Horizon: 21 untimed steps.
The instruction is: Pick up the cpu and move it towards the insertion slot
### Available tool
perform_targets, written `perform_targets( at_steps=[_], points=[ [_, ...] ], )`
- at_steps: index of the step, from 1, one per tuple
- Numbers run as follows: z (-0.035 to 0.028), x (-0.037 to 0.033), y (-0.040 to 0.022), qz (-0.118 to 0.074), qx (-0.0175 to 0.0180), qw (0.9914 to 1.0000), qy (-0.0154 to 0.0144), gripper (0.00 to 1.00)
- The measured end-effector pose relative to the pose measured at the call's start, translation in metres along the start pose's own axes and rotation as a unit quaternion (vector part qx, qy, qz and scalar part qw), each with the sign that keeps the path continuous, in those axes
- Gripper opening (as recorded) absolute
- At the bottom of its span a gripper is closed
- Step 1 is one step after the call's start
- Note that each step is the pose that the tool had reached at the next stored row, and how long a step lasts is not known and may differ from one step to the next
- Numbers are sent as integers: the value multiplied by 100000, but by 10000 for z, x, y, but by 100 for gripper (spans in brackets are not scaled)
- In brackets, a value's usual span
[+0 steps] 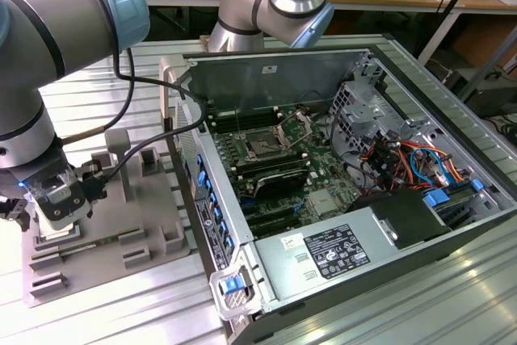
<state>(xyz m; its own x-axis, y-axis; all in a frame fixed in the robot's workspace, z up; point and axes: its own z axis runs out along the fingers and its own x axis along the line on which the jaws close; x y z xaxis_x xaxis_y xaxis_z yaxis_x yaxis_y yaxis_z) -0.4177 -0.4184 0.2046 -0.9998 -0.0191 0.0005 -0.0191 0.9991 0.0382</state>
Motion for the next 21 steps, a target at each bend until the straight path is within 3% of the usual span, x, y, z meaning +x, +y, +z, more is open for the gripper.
perform_targets(
  at_steps=[6, 21],
  points=[
    [19, 10, -4, -1298, 5, 99992, 54, 84],
    [91, 16, -6, -1395, 2, 99990, 56, 84]
  ],
)
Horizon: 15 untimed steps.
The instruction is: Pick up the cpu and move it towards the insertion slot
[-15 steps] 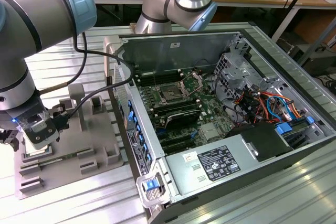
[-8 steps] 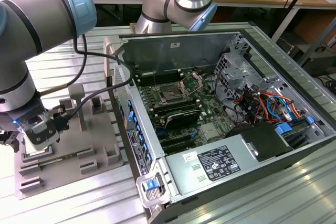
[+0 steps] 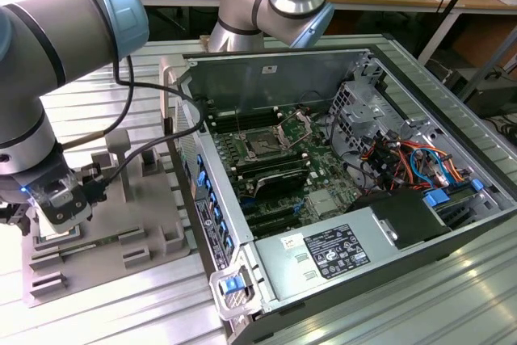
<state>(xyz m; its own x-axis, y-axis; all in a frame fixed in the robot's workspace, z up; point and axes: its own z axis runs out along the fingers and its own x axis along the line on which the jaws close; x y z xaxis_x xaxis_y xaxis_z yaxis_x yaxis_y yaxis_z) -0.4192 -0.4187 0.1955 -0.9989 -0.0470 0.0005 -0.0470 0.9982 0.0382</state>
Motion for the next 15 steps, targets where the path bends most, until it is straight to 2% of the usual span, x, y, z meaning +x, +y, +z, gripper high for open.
perform_targets(
  at_steps=[7, 10, 15],
  points=[
    [36, 12, -1, -471, -1, 99999, 14, 84],
    [47, 12, 0, -1944, 2, 99981, 74, 84],
    [67, 15, 1, -1964, 0, 99981, 73, 84]
  ],
)
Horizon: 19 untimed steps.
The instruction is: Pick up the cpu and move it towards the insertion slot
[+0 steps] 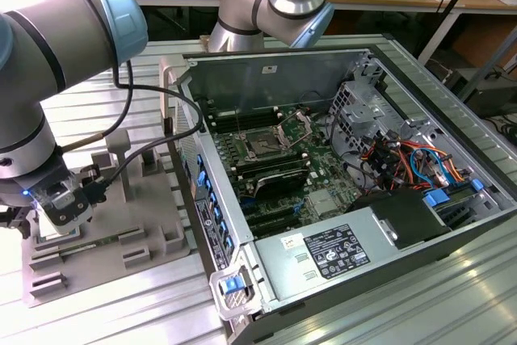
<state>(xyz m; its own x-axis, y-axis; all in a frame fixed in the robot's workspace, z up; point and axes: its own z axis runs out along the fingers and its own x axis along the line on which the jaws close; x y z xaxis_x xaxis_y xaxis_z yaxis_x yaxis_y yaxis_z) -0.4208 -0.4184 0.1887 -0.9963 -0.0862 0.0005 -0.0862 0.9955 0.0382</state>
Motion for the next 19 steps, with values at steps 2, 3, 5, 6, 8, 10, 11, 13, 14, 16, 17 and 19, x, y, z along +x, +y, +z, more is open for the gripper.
perform_targets(
  at_steps=[2, 3, 5, 6, 8, 10, 11, 13, 14, 16, 17, 19],
  points=[
    [2, 0, 0, 3, 2, 100000, 8, 84],
    [3, 0, 0, 4, 1, 100000, 4, 84],
    [3, 0, 0, 2, 2, 100000, 3, 84],
    [4, 0, 0, 2, -1, 100000, 1, 84],
    [5, 0, 0, 2, 1, 100000, 2, 83],
    [5, 0, 0, 4, -1, 100000, 4, 76],
    [5, 0, 0, 3, -2, 100000, 3, 69],
    [6, 0, 0, 3, 0, 100000, 1, 64],
    [6, 0, 0, 2, 5, 100000, 5, 57],
    [6, 0, 0, 4, 3, 100000, 4, 55],
    [7, 0, 0, 3, 2, 100000, 2, 55],
    [7, 0, 0, 2, 1, 100000, 4, 55]
  ],
)
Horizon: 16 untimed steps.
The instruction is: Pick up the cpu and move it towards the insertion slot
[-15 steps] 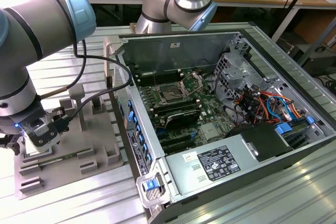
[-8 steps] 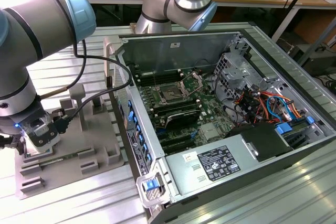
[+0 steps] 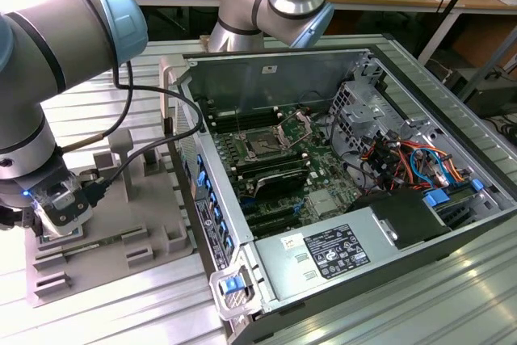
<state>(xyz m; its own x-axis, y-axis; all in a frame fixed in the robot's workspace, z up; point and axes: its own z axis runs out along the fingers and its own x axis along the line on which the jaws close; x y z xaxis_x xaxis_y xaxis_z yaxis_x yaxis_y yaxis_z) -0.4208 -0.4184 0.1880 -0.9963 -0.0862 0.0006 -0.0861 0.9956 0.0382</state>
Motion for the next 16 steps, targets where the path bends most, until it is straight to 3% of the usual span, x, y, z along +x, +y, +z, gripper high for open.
perform_targets(
  at_steps=[7, 16],
  points=[
    [-1, -1, 0, -1, -9, 100000, -17, 55],
    [-79, 0, 3, -1, -34, 100000, -16, 55]
  ],
)
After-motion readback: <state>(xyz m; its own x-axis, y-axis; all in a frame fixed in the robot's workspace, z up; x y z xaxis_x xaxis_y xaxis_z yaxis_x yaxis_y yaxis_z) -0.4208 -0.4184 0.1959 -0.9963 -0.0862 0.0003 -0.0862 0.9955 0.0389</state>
